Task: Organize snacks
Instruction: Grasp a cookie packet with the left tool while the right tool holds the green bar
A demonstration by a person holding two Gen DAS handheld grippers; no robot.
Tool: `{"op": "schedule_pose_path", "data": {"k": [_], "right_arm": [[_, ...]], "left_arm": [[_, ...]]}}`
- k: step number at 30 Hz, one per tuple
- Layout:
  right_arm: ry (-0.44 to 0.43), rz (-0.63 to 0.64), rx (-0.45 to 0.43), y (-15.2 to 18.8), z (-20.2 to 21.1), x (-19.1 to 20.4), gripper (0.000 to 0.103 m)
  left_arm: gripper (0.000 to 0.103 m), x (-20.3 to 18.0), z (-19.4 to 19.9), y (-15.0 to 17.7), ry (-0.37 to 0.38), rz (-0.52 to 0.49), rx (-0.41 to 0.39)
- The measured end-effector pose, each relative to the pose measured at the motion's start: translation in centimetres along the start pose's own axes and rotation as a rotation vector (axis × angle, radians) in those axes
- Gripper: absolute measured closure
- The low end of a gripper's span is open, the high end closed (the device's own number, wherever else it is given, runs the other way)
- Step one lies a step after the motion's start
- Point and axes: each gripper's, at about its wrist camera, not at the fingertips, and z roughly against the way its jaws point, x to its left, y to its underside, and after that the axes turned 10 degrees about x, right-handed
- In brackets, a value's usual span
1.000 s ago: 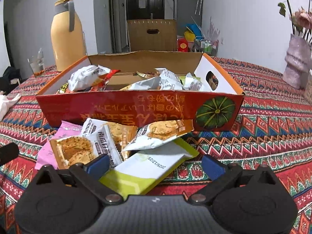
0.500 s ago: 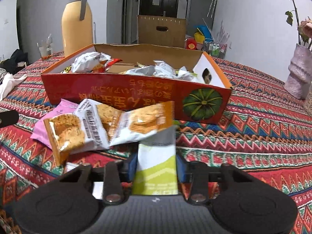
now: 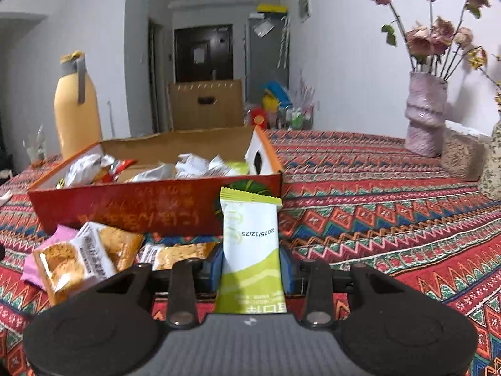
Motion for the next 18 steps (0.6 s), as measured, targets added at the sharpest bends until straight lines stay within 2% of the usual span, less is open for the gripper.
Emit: {"op": "schedule_pose_path", "data": {"k": [10, 18], "right_arm": [[-0.031, -0.010, -0.006, 0.4, -0.3, -0.1, 0.067], [-0.047, -0.011, -0.023, 0.6, 0.0, -0.1, 0.067]], "left_arm": [[0.000, -0.3, -0.1, 0.1, -0.022, -0.008, 0.006], [0.000, -1.6, 0.9, -0.7, -0.019, -0.077, 0.011]]}}
